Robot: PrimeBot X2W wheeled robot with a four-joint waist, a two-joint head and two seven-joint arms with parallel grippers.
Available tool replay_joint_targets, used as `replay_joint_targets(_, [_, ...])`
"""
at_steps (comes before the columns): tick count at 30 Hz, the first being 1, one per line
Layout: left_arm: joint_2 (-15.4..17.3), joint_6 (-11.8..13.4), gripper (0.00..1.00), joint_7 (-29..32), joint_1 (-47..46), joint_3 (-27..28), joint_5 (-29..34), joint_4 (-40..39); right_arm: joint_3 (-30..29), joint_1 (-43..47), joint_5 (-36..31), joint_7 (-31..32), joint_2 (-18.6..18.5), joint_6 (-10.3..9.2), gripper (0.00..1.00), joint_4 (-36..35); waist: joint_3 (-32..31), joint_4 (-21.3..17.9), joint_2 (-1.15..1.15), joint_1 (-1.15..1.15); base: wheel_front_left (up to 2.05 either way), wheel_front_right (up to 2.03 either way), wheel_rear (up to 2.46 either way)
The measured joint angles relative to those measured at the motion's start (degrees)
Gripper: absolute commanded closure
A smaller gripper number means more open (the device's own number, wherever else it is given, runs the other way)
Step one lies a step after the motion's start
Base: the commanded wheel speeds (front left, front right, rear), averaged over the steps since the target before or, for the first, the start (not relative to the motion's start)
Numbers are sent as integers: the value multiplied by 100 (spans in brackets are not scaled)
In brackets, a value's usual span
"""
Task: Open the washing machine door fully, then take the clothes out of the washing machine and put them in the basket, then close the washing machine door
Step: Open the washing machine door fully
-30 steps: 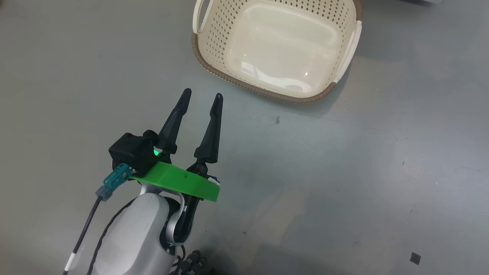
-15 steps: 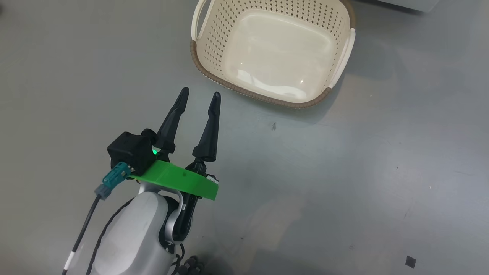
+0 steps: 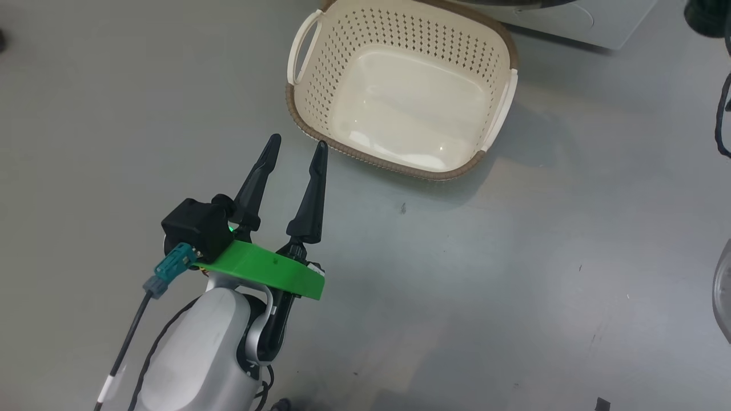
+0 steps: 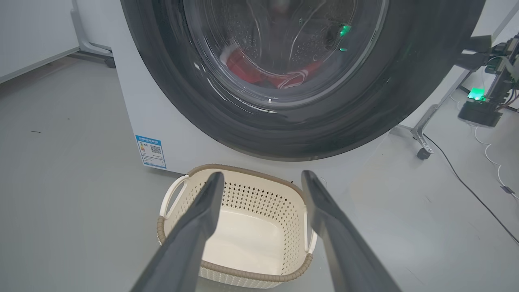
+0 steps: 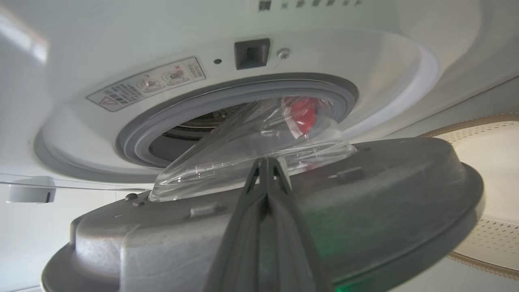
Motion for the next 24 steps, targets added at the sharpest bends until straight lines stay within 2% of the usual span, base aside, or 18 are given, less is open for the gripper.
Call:
replay_joint_targets(19, [2, 1, 0, 0, 199, 23, 102, 137, 55, 587, 301, 519, 221, 282, 100, 278, -594, -75, 0, 0, 0, 0, 0])
replay_joint_targets(24, [2, 1, 0, 0, 291, 38, 107, 163, 98, 793, 350, 608, 292, 296, 100, 361, -761, -93, 0, 0, 0, 0, 0])
